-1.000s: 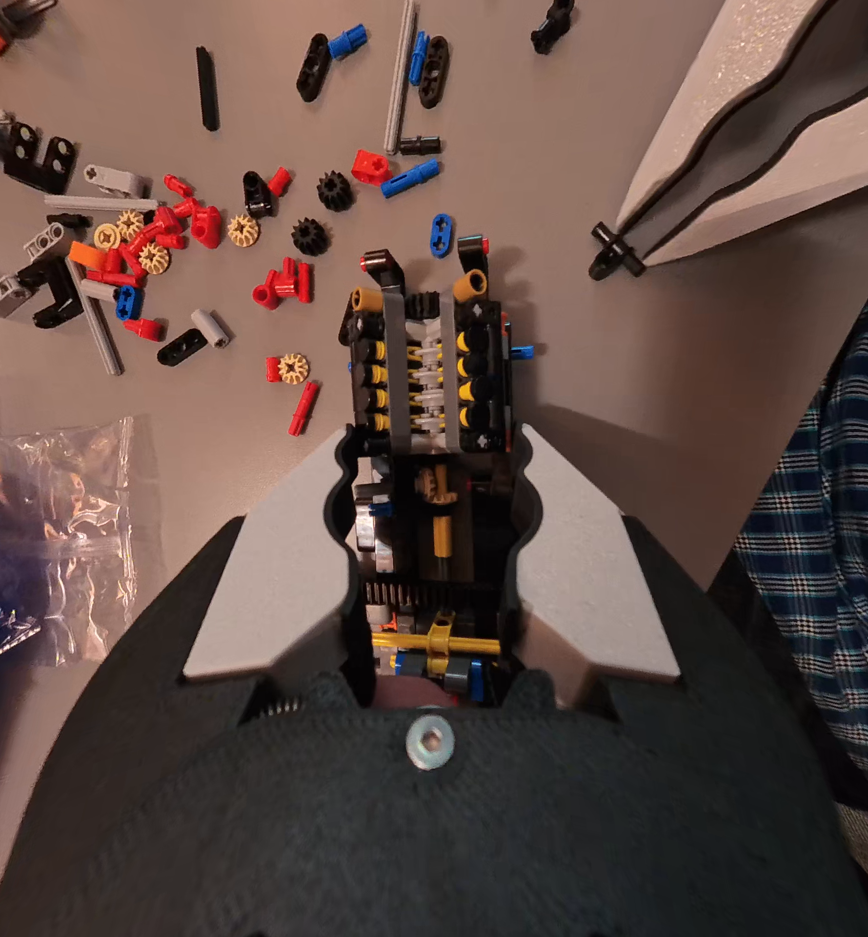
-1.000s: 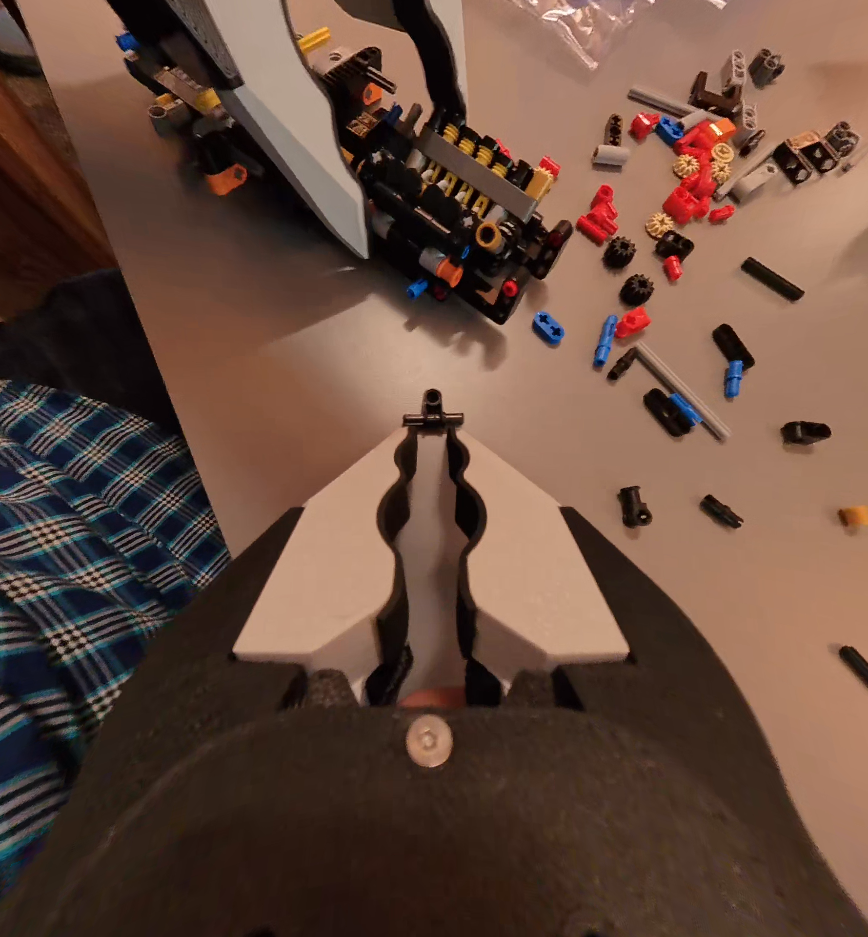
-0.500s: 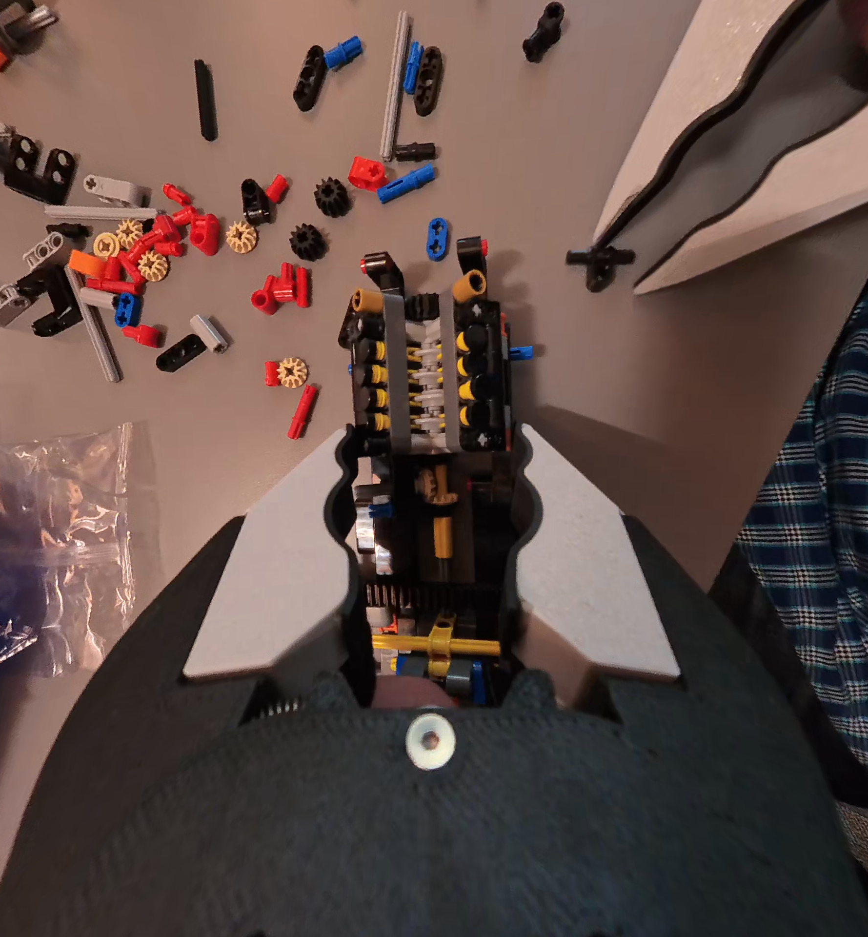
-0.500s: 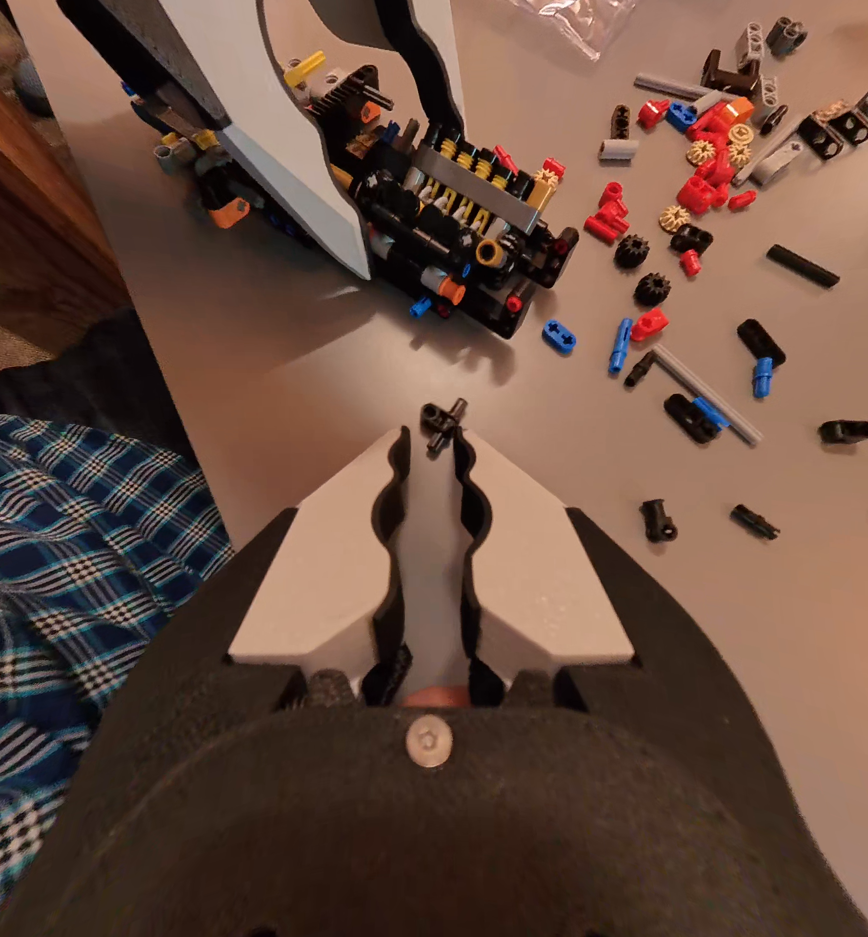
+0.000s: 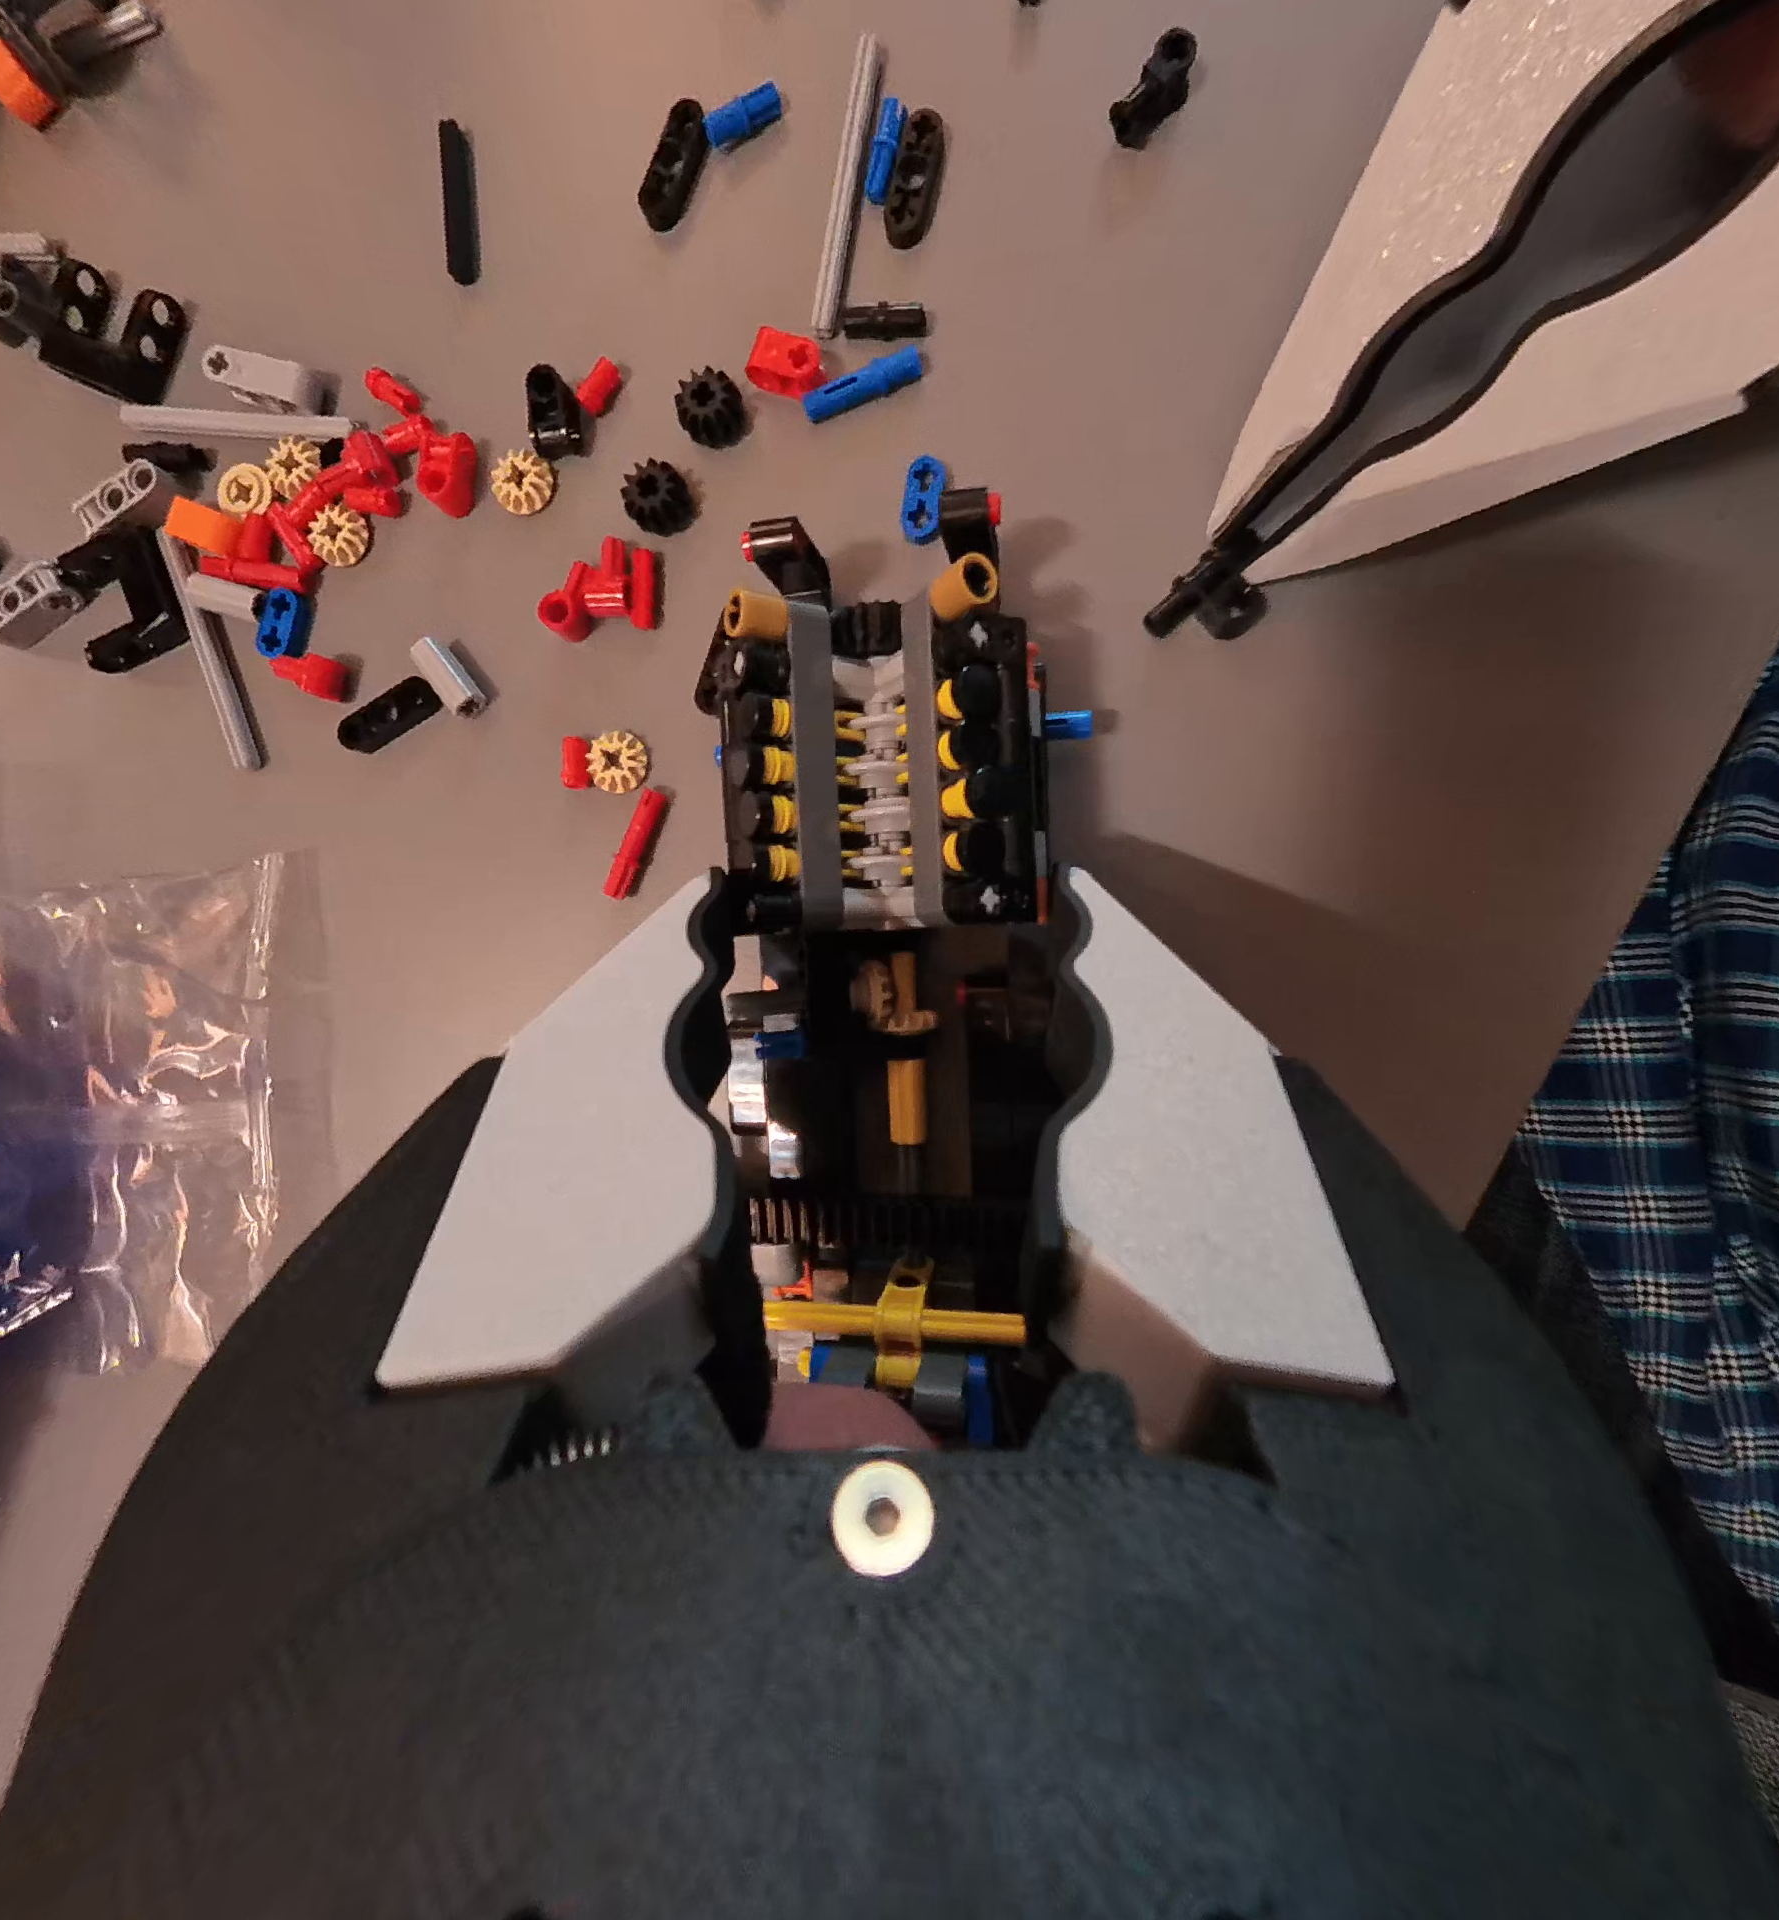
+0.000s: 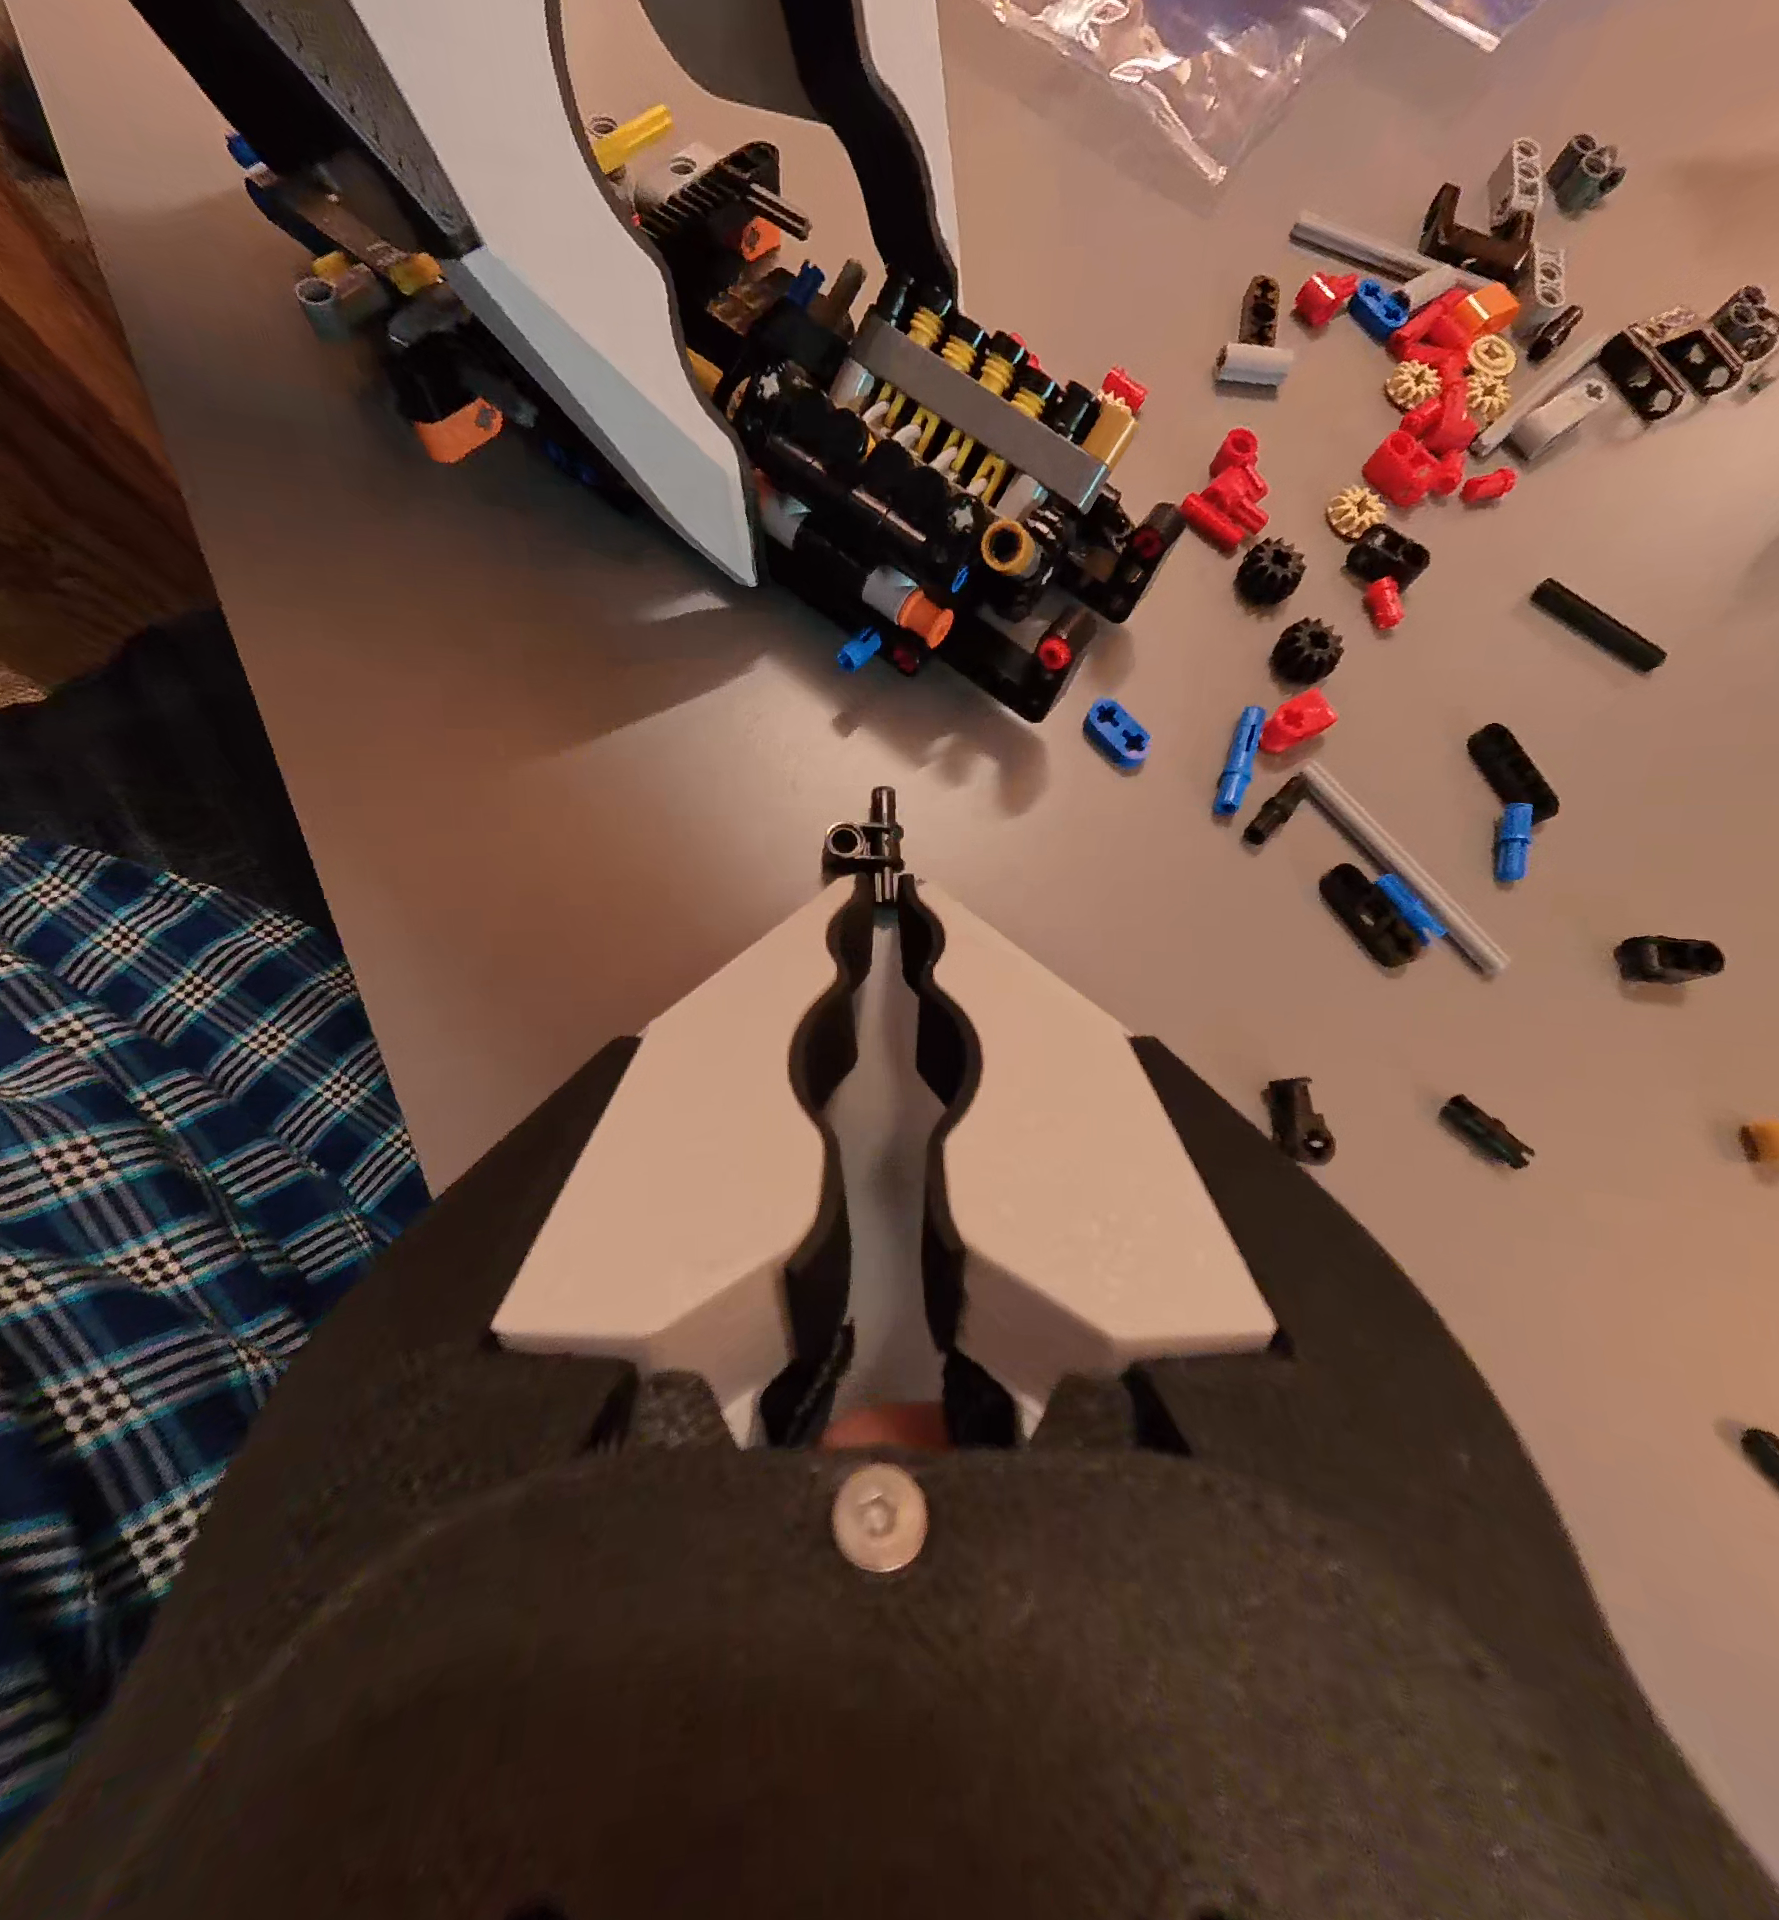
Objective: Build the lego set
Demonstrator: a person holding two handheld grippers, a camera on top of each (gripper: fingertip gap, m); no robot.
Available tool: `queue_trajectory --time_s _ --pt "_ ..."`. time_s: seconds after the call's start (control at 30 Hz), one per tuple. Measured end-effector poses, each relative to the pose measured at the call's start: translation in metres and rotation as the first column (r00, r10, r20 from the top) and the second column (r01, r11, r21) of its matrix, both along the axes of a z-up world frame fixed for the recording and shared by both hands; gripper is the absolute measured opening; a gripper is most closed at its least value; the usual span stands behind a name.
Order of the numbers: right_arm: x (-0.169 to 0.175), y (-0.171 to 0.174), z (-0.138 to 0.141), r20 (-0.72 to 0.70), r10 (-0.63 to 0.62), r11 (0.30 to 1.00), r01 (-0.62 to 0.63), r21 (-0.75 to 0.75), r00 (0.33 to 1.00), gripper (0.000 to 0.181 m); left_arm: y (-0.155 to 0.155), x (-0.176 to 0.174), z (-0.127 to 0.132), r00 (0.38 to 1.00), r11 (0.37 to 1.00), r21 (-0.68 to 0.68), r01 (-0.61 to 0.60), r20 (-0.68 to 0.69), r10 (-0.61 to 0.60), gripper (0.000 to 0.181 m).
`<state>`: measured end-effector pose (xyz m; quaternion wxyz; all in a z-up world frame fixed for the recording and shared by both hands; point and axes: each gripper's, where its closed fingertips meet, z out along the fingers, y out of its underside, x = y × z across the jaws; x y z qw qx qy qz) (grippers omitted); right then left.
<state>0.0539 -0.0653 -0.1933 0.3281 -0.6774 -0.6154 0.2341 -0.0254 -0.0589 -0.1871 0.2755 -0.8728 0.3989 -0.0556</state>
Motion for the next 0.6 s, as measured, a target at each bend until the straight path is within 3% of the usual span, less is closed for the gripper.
queue_trajectory --time_s 0.37,0.6 --pt "-0.009 0.009 0.006 -0.051 -0.031 0.999 0.029 -0.041 0.998 0.002 0.001 0.001 0.000 0.999 0.999 0.002 -0.042 0.005 0.041 0.058" --pt "-0.015 0.021 0.014 -0.112 -0.093 0.984 0.074 -0.163 0.989 0.002 0.006 0.004 0.005 0.993 0.995 0.033 -0.099 0.060 0.097 0.058"
